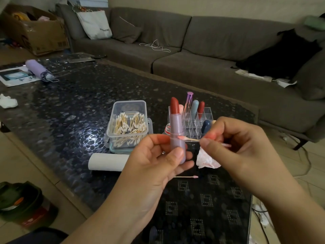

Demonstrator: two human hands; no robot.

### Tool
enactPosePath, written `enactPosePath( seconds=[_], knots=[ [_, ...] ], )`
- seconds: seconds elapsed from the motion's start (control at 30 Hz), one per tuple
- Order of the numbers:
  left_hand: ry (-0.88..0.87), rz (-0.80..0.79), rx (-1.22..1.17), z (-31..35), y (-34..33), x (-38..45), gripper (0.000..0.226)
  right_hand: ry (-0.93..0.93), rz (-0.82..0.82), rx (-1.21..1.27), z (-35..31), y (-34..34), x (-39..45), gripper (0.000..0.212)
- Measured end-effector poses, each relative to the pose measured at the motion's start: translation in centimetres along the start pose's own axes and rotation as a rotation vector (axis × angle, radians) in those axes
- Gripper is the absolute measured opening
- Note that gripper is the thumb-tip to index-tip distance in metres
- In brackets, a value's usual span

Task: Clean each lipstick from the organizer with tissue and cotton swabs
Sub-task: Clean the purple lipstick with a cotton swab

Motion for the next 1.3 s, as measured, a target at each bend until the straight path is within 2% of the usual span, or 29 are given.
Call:
enactPosePath(
  seconds=[0.07, 0.17, 0.3, 0.4, 0.63, 0.77, 0.9, 1.07, 1.3],
  knots=[
    [0.002, -0.001, 0.015, 0.1, 0.1, 0.1, 0.046, -0.019, 0.033, 0.014, 0.0, 0.5, 0.1, 0.016],
    [0.007, -0.043, 0.050, 0.1, 0.3, 0.1, 0.037, -0.002, 0.000, 0.032, -0.1, 0.4, 0.0, 0.019],
    [0.000, -0.074, 0.084, 0.0, 0.2, 0.1, 0.024, -0.008, -0.079, 0.037, -0.1, -0.6, -0.1, 0.012],
    [-0.008, -0.085, 0.153, 0.1, 0.1, -0.1, 0.015, -0.003, -0.055, 0.023, -0.1, -0.2, 0.0, 0.017],
    [-0.019, -0.090, 0.200, 0.6, -0.3, -0.2, 0.036, 0.007, -0.042, 0.042, 0.0, -0.3, -0.1, 0.023],
    [-0.007, -0.105, 0.057, 0.5, -0.1, -0.2, 0.025, 0.011, -0.017, 0.024, 0.0, -0.3, 0.0, 0.024],
    [-0.027, -0.098, 0.036, 0.4, -0.2, -0.3, 0.016, -0.017, 0.023, 0.028, -0.1, 0.3, 0.0, 0.025],
    [-0.029, -0.085, 0.067, 0.1, -0.4, -0.2, 0.035, -0.007, -0.001, 0.028, 0.0, -0.6, 0.0, 0.022],
    [-0.069, -0.081, 0.096, -0.2, -0.3, 0.0, 0.031, -0.011, 0.037, 0.030, -0.3, -0.1, -0.1, 0.021]
  ],
)
Point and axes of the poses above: each hand's wrist, its own x-axis towards the middle knuckle, its own y-axis out of the back of the hand, z = x × y, the point moved 1 cm from there along x, towards the middle knuckle, and after that the axes turned 12 degrees about -y, right-handed, at the moved point
